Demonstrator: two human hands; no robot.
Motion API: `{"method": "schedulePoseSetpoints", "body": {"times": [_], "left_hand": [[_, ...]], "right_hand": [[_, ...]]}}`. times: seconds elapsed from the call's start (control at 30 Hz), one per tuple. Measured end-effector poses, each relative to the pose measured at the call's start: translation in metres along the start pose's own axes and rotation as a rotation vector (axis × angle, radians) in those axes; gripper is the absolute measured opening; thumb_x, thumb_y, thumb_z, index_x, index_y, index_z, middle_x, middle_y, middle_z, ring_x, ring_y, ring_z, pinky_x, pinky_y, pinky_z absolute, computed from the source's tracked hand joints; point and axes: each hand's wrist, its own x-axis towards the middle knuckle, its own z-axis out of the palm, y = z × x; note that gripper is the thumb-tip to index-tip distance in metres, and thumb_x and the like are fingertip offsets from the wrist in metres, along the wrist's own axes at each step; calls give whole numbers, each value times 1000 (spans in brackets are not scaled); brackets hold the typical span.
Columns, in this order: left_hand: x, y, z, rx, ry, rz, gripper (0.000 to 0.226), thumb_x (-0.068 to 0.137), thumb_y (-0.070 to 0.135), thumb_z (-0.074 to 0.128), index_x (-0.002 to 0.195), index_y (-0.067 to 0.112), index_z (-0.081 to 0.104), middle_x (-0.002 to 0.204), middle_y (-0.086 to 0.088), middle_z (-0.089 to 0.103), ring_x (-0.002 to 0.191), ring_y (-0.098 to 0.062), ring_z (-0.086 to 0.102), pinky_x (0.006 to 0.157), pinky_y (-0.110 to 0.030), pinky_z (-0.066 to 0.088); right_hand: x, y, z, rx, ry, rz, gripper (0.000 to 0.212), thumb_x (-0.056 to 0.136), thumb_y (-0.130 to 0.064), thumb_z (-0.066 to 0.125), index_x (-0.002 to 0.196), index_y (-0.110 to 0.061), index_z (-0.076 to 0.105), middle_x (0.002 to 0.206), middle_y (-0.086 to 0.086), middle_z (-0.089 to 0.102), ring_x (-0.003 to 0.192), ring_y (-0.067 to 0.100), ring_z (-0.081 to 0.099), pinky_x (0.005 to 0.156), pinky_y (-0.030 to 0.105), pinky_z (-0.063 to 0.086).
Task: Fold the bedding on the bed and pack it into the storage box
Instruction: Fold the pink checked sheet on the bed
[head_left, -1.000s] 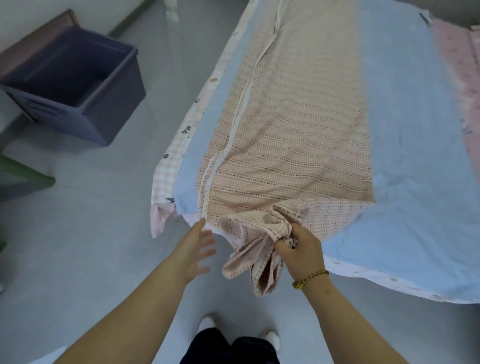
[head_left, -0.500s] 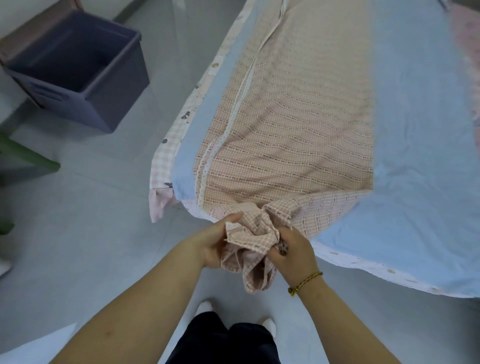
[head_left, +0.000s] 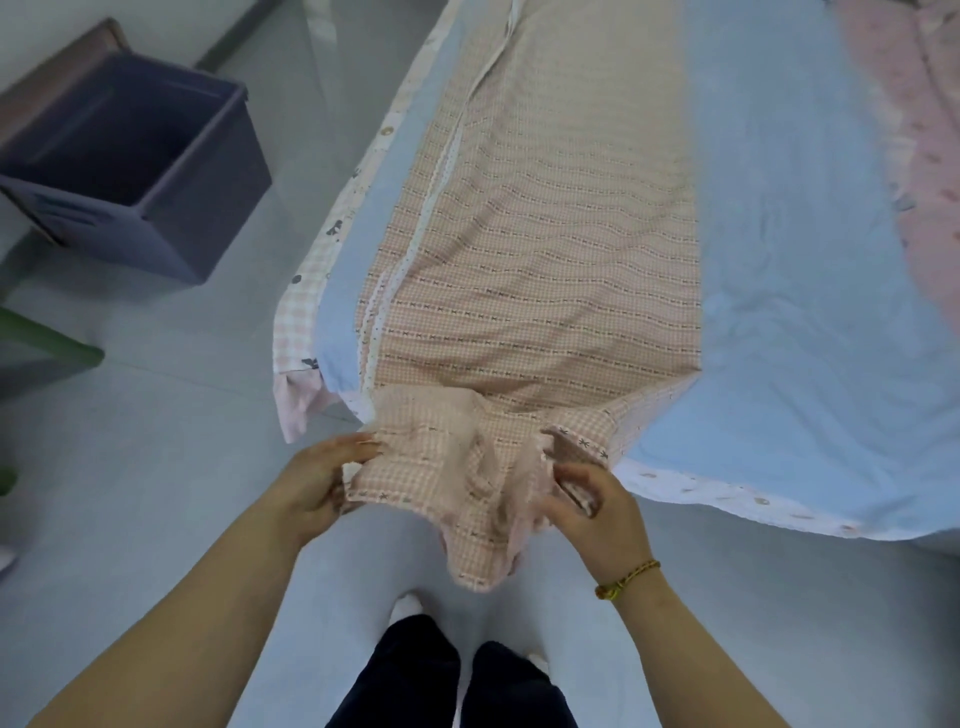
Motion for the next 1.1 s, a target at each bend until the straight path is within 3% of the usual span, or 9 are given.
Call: {"method": "schedulePoseSetpoints", "body": {"times": [0.13, 0.27, 0.4, 0.53, 0.73, 0.9, 0.97, 1.03, 1.1], "left_hand": [[-19, -3, -32, 64, 130, 85, 21, 87, -9, 47, 78, 8, 56, 66, -8, 61, 57, -15, 57, 40, -11, 44], [-39, -7, -48, 131, 214, 157, 29, 89, -12, 39, 73, 10, 50, 69, -11, 51, 53, -14, 55, 34, -8, 39], [-62, -26, -56, 271, 306, 218, 33, 90, -14, 35, 74, 12, 49, 73, -10, 46, 51, -14, 56, 32, -8, 37], [-84, -42, -60, 486, 414, 297, 25, 88, -12, 41, 88, 10, 55, 68, -11, 43, 40, -8, 49, 28, -8, 28], [-105, -44, -44, 563, 469, 471, 29, 87, -12, 45, 101, 12, 53, 78, -13, 53, 52, -14, 43, 30, -7, 27], [-118, -47, -37, 415, 394, 387, 26, 89, -10, 45, 82, 11, 58, 46, 2, 59, 40, -10, 52, 32, -6, 30], [-118, -47, -38, 355, 359, 369, 31, 90, -12, 44, 75, 13, 55, 37, 12, 56, 32, 1, 50, 34, -5, 36], [-118, -50, -39, 339, 308, 335, 27, 91, -12, 41, 83, 8, 57, 39, 10, 58, 30, 2, 50, 34, -6, 38], [-117, -55, -36, 330, 251, 312, 26, 92, -12, 39, 104, 3, 57, 58, 0, 66, 33, 1, 53, 35, -7, 40]], "right_hand": [[-19, 19, -18, 72, 67, 68, 25, 80, 5, 63, 74, -19, 59, 85, -12, 57, 77, -3, 54, 62, -4, 39], [-38, 49, -45, 11, 111, 148, 22, 83, 9, 56, 91, -10, 65, 93, 3, 59, 89, 17, 50, 66, 16, 38], [-66, 79, -78, -143, 204, 160, 24, 83, 10, 54, 102, -1, 65, 104, 11, 62, 98, 28, 56, 70, 18, 37], [-104, 87, -110, -411, 274, 67, 40, 88, -2, 56, 127, -3, 51, 123, 19, 58, 108, 35, 55, 81, 28, 38], [-120, 79, -153, -659, 347, 189, 54, 93, -8, 45, 144, -14, 27, 103, 26, 62, 93, 37, 58, 67, 31, 32], [-122, 71, -181, -453, 524, 181, 36, 88, 3, 43, 122, -4, 53, 102, 26, 62, 95, 39, 59, 70, 32, 41], [-122, 71, -181, -236, 517, 154, 42, 86, 12, 36, 118, -6, 55, 94, 20, 59, 69, 26, 67, 54, 18, 45], [-126, 75, -180, 32, 447, 204, 48, 85, 18, 27, 116, -4, 58, 97, 15, 52, 31, 7, 51, 35, 12, 41], [-127, 84, -182, 195, 376, 264, 44, 87, 18, 25, 105, 5, 63, 102, 16, 50, 26, 9, 48, 32, 16, 44]]}}
